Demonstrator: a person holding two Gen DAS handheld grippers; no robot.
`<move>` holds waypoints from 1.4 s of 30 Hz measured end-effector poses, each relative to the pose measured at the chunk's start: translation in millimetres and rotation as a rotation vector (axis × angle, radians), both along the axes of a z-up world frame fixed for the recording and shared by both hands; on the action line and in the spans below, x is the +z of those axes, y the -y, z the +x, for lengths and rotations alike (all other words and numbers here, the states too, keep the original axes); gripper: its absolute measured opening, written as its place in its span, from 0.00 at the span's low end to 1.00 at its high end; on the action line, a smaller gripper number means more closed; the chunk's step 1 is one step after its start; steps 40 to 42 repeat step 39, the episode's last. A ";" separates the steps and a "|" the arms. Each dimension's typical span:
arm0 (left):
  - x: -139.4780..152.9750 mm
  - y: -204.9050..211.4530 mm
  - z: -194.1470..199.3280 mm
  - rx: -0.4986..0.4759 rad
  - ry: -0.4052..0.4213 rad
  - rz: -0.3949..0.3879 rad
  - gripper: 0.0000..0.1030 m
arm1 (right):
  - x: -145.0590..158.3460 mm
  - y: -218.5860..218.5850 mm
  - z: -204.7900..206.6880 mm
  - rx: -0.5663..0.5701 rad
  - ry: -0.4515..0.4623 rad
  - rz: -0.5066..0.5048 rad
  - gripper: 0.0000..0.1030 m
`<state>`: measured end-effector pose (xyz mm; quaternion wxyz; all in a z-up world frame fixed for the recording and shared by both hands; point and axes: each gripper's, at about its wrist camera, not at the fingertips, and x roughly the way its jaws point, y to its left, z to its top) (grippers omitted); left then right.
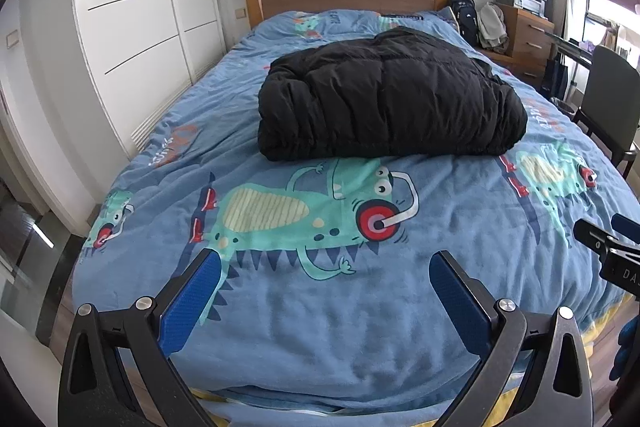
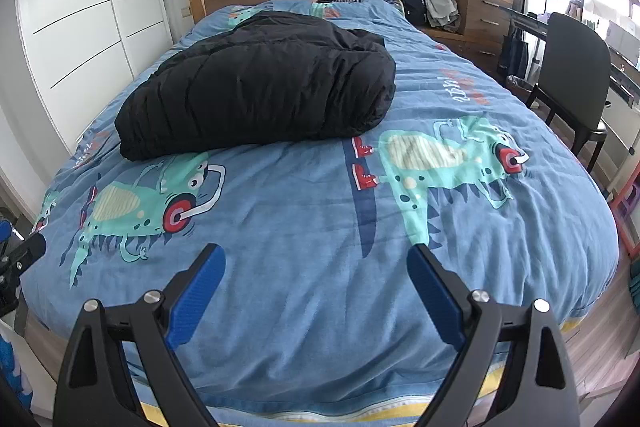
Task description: Fold large clothes
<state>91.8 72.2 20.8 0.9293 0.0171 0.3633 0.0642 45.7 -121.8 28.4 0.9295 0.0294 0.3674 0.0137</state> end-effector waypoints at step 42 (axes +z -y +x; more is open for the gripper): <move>12.2 -8.5 10.1 0.007 0.012 -0.039 0.99 | 0.5 1.7 12.5 0.030 -0.005 -0.015 0.90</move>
